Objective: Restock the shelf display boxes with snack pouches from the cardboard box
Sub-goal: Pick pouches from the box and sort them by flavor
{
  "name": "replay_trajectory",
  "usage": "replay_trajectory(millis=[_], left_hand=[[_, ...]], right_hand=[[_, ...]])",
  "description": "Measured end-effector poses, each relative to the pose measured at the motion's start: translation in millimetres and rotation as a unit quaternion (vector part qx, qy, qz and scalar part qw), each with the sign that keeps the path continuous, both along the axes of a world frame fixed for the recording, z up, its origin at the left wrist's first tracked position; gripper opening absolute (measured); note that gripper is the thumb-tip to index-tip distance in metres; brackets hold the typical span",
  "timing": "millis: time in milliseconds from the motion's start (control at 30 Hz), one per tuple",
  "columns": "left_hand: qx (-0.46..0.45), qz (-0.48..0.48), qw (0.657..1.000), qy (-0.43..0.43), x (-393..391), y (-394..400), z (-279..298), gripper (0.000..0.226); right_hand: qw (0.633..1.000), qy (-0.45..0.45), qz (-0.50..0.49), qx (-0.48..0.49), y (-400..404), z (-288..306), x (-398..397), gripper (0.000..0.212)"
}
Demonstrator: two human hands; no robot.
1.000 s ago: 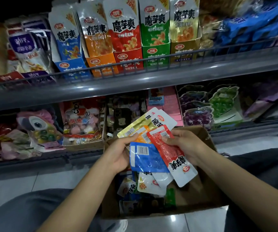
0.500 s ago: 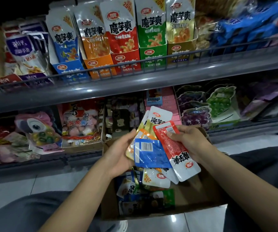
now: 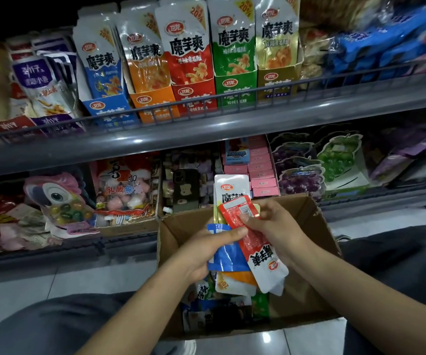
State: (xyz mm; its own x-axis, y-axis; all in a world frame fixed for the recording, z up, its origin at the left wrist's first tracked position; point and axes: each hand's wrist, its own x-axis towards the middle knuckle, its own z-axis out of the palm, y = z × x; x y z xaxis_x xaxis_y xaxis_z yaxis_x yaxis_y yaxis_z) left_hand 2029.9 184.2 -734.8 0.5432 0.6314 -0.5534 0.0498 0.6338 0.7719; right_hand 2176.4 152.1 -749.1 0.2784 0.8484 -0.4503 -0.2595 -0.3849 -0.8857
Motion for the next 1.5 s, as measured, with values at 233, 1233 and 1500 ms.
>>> replay_trajectory(millis=[233, 1233, 1500], left_hand=[[0.104, -0.021, 0.992, 0.065, -6, 4, -4, 0.036], [-0.036, 0.124, 0.988, 0.088, -29, 37, -19, 0.014], [-0.025, 0.158, 0.987, 0.033, -20, 29, -4, 0.034]], right_hand=[[0.985, 0.08, 0.106, -0.11, 9, 12, 15, 0.049], [0.976, 0.017, -0.091, 0.196, 2, 37, 62, 0.008], [0.936, -0.177, 0.16, 0.259, -26, 22, 35, 0.027]])
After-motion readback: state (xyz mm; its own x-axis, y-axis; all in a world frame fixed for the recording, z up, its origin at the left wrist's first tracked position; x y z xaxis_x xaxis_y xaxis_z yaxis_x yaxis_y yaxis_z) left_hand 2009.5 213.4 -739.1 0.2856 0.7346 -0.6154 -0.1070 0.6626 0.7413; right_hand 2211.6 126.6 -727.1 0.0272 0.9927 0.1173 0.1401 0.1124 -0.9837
